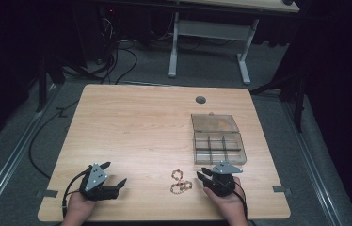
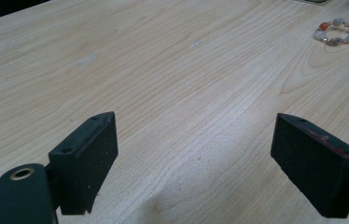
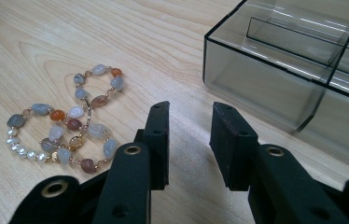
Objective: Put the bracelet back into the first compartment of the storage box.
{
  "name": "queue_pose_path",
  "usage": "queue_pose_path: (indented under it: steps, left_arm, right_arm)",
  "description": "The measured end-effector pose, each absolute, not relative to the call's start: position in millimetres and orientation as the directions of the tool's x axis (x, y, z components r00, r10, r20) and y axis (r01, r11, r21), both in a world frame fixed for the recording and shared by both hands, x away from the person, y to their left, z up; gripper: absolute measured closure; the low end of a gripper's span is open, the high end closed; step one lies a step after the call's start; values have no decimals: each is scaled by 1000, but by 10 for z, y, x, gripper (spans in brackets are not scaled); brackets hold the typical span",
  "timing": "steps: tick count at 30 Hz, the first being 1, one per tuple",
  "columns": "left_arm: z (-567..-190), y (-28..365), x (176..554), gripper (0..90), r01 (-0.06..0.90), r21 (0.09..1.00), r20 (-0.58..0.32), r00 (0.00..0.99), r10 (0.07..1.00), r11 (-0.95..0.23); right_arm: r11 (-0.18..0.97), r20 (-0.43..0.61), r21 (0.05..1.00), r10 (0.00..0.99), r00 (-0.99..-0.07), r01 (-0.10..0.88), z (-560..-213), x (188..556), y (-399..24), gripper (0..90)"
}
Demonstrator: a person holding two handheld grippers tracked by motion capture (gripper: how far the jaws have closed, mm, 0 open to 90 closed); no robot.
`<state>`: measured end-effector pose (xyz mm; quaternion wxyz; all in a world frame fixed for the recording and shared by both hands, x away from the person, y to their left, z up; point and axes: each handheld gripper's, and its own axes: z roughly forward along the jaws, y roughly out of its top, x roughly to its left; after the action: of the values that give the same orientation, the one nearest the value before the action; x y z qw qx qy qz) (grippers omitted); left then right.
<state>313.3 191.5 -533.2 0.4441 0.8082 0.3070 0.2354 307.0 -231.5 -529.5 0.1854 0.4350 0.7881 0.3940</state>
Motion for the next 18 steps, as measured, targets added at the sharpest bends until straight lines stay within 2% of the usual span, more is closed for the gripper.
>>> queue_pose_path:
  steps: [11, 13, 15, 18]
  left_arm:
    - [-5331, 1919, 3131, 154, 285, 864, 105, 704, 702, -415]
    - [-5331, 1918, 3130, 154, 284, 863, 107, 705, 701, -417]
    - [-5331, 1917, 3133, 154, 285, 863, 106, 704, 703, -416]
    - [-5332, 1914, 3136, 154, 289, 862, 105, 703, 704, -417]
  right_arm:
    - [307, 60, 779, 831, -553, 546, -5296, 3077, -2320, 693]
    - [303, 68, 782, 828, -557, 545, -5291, 3072, -2326, 750]
    - [312, 58, 790, 819, -572, 528, -5275, 3058, -2309, 874]
    - [332, 61, 792, 792, -607, 512, -5192, 3032, -2226, 900]
